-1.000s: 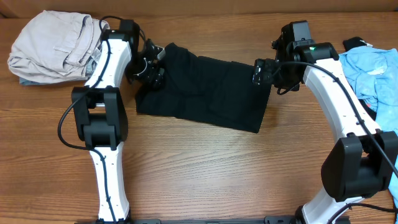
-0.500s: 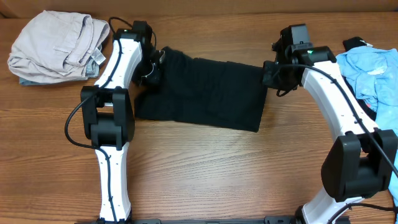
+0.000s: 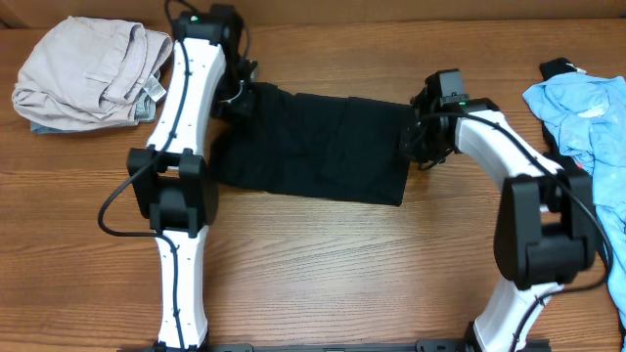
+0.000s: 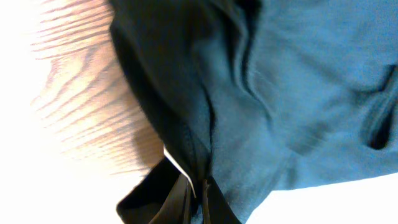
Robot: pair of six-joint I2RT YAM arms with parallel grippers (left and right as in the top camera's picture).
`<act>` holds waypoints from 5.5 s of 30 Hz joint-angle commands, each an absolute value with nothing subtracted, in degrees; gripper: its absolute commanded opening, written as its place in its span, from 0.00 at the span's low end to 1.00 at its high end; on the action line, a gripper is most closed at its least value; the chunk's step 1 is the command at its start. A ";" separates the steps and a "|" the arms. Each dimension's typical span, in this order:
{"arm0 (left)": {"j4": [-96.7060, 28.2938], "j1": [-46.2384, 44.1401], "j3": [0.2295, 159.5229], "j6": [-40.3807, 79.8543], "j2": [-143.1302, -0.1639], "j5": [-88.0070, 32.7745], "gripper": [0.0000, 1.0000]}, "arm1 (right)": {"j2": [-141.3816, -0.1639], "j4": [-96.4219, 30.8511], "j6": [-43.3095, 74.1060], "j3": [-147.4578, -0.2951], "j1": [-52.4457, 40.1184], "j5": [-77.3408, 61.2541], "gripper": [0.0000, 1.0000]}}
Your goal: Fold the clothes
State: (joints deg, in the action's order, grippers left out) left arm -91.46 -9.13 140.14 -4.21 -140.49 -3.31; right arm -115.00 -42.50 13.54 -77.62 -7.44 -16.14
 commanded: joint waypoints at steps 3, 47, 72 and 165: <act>-93.06 -16.25 146.43 -0.60 -137.97 -3.79 0.04 | -119.59 -41.71 15.05 -77.10 -7.38 -17.28 0.04; -87.22 -41.78 143.74 -3.53 -139.41 -15.70 1.00 | -86.63 -59.55 7.38 -85.49 25.52 -26.15 0.39; -72.42 -38.65 115.44 -4.71 -139.41 19.51 1.00 | -86.80 -58.83 7.25 -85.47 25.45 -25.56 0.39; -53.87 26.00 155.33 -17.47 -138.02 1.72 0.04 | -86.80 -64.60 7.03 -85.47 23.53 -16.91 0.42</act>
State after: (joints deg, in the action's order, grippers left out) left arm -55.37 26.76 160.40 -16.19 -139.09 3.95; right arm -86.65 -64.73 7.49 -85.54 24.64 -19.16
